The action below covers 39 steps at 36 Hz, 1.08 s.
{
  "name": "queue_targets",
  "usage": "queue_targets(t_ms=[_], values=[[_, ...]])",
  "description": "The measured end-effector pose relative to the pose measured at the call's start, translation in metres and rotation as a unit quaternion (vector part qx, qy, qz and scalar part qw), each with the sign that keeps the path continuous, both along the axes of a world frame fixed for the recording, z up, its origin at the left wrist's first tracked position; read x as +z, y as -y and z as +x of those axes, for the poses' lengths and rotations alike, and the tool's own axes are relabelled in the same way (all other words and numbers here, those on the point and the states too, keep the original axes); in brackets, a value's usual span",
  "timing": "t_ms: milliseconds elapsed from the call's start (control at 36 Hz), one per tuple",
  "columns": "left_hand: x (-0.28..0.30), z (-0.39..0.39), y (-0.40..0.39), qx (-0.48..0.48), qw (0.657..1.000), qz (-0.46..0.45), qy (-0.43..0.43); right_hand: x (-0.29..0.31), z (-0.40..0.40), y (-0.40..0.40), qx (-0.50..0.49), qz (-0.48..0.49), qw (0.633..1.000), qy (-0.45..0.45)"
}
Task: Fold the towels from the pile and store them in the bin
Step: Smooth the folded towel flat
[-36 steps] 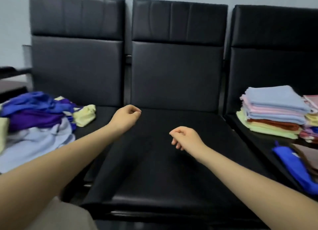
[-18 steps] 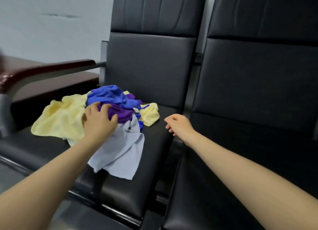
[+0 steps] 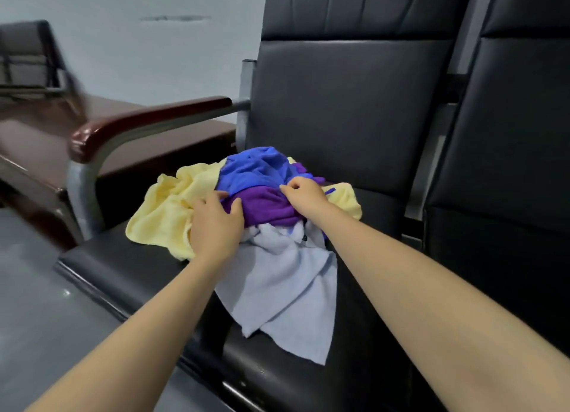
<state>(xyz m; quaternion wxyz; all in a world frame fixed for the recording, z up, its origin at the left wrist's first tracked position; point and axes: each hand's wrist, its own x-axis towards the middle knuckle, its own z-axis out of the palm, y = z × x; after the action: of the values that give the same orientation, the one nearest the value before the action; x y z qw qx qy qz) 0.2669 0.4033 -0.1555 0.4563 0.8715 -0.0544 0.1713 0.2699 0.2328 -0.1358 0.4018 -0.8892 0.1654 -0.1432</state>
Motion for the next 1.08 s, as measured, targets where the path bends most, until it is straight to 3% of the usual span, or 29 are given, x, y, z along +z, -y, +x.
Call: queue_targets(t_ms=[83,167,306,472,583,722,833,917,1083], values=[[-0.003,0.002,-0.004,0.002,1.000,-0.012,0.010,0.006,-0.004,0.000,-0.027,0.113,0.991,0.068],[-0.004,-0.002,-0.007,-0.001,1.000,-0.003,0.029,0.024,-0.016,0.005,-0.065,0.264,0.952,0.141],[-0.006,-0.020,-0.001,-0.034,0.992,0.085,0.089,0.074,-0.052,0.028,-0.093,0.324,0.915,0.221],[0.016,-0.047,0.020,-0.069,0.990,0.047,0.112,0.125,-0.117,0.060,-0.097,0.257,0.921,0.278],[0.036,-0.088,0.055,-0.190,0.973,-0.052,0.120,0.147,-0.168,0.075,-0.087,0.257,0.923,0.272],[0.070,-0.156,0.107,-0.350,0.919,-0.178,0.042,0.157,-0.233,0.087,-0.081,0.305,0.912,0.262],[0.084,-0.205,0.145,-0.472,0.849,-0.229,-0.071,0.159,-0.283,0.099,-0.092,0.345,0.892,0.276],[0.087,-0.241,0.169,-0.508,0.835,-0.198,-0.073,0.157,-0.323,0.113,-0.109,0.359,0.877,0.300],[0.085,-0.286,0.200,-0.536,0.813,-0.180,-0.140,0.136,-0.399,0.154,-0.204,0.279,0.881,0.324]])
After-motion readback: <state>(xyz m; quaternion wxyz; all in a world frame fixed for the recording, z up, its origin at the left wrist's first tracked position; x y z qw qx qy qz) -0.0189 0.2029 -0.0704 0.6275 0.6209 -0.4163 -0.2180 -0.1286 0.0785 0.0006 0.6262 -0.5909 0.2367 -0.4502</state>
